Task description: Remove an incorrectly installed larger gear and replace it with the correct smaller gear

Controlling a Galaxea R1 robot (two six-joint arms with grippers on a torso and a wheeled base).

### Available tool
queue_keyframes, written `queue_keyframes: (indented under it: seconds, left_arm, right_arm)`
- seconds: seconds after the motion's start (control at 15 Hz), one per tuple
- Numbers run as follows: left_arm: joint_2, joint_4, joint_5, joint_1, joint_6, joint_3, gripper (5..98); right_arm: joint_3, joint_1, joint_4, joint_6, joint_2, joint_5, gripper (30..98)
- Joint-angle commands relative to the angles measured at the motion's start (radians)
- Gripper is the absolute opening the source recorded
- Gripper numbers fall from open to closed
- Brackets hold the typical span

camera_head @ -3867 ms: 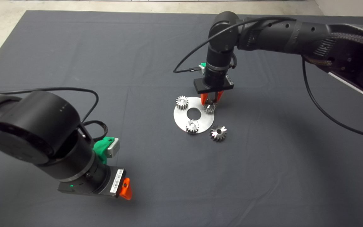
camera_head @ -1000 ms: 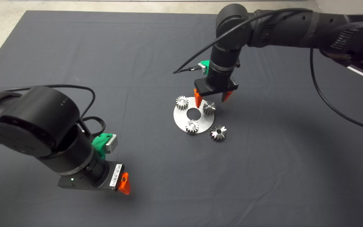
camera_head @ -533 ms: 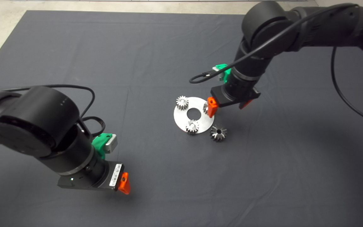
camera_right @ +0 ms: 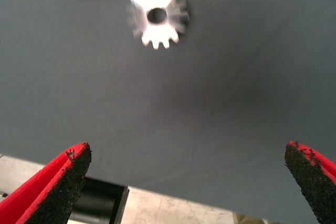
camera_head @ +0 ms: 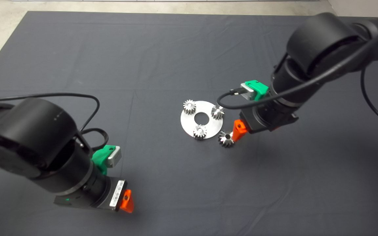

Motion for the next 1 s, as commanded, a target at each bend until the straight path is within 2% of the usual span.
queue_keyframes:
  seconds: [0.0,0.13,0.33,0.53,0.73,0.93]
  left_arm:
    - [-0.053,-0.004,0.024,-0.010,-0.021,0.065,88.3]
    - [-0.072,-0.005,0.023,-0.010,-0.029,0.093,88.3]
    - [-0.108,-0.010,0.024,-0.010,-0.032,0.098,88.3]
    - [-0.112,-0.010,0.021,-0.010,-0.032,0.096,88.3]
    - [-0.110,-0.010,0.020,-0.010,-0.040,0.098,88.3]
    - [-0.108,-0.010,0.018,-0.010,-0.068,0.096,88.3]
  right_arm:
    - [0.193,0.060,0.100,0.160,-0.037,-0.125,96.9]
    - [0.251,0.060,0.112,0.222,-0.038,-0.125,96.9]
    - [0.305,0.058,0.114,0.275,-0.038,-0.125,96.9]
    - [0.375,0.052,0.111,0.338,-0.038,-0.125,96.9]
    - [0.394,0.052,0.108,0.341,-0.040,-0.125,96.9]
    - [0.424,0.049,0.106,0.339,-0.043,-0.125,96.9]
